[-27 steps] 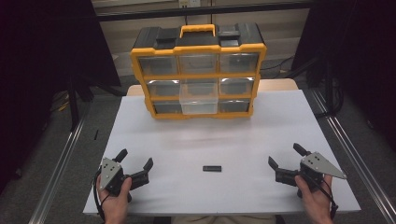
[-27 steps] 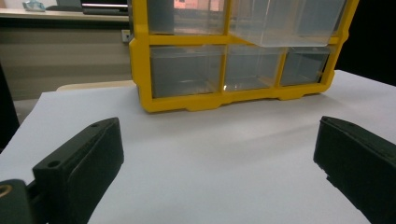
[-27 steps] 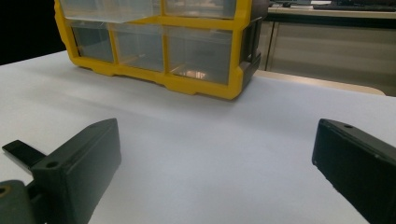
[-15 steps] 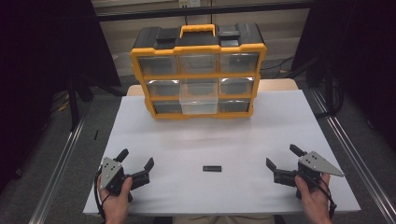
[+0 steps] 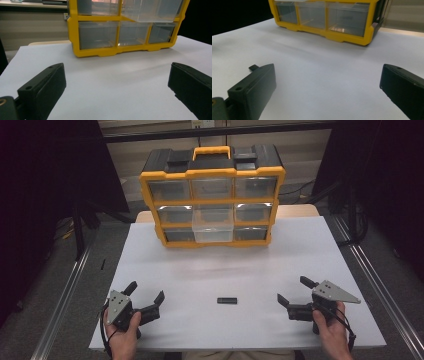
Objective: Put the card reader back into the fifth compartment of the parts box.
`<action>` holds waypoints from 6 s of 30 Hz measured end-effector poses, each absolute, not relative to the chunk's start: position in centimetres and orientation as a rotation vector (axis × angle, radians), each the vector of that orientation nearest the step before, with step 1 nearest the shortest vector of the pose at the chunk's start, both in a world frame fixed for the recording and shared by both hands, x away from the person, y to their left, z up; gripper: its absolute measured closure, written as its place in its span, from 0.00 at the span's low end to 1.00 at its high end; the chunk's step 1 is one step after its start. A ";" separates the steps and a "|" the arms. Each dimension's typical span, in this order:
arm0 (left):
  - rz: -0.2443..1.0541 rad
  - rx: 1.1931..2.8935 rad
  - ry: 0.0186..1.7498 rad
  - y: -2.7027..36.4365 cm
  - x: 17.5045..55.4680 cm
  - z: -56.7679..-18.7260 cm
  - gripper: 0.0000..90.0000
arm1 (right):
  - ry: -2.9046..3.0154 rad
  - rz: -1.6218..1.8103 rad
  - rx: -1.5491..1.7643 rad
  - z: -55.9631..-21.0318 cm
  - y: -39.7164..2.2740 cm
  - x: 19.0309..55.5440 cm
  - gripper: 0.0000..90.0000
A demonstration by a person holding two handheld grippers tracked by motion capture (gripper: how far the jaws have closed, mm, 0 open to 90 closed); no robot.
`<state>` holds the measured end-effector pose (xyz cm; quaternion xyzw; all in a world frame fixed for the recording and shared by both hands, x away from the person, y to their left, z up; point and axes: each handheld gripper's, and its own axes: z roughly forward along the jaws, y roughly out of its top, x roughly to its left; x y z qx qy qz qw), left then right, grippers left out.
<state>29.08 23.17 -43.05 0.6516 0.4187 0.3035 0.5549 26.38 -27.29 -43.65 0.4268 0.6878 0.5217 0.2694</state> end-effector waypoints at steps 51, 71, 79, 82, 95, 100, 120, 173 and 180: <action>0.699 1.567 0.969 22.8 29.0 -43.2 0.02 | 2.453 1.385 0.928 -41.9 -18.1 32.2 0.02; 0.698 1.566 0.978 22.9 29.1 -43.2 0.02 | 2.708 1.251 0.785 -41.9 -14.4 34.8 0.05; 0.695 1.564 0.978 22.9 29.1 -43.2 0.02 | 2.808 1.148 0.715 -42.0 -12.6 35.5 0.09; 0.694 1.564 0.976 22.9 29.1 -43.2 0.02 | 2.887 1.035 0.702 -42.1 -11.8 36.0 0.15; 0.699 1.566 0.975 22.9 29.0 -43.2 0.02 | 2.982 0.864 0.636 -42.8 -10.2 37.0 0.37; 0.700 1.560 0.980 23.0 29.1 -43.2 0.02 | 3.003 0.795 0.617 -42.7 -9.9 37.0 0.47; 0.700 1.567 0.978 23.0 29.0 -43.2 0.02 | 3.002 0.673 0.588 -42.8 -10.1 36.9 0.81; 0.696 1.564 0.973 23.1 29.0 -43.2 0.02 | 2.894 1.004 0.639 -39.2 -13.2 37.3 0.82; 0.692 1.563 0.974 23.1 29.0 -43.2 0.02 | 2.857 1.065 0.636 -38.1 -14.0 37.3 0.82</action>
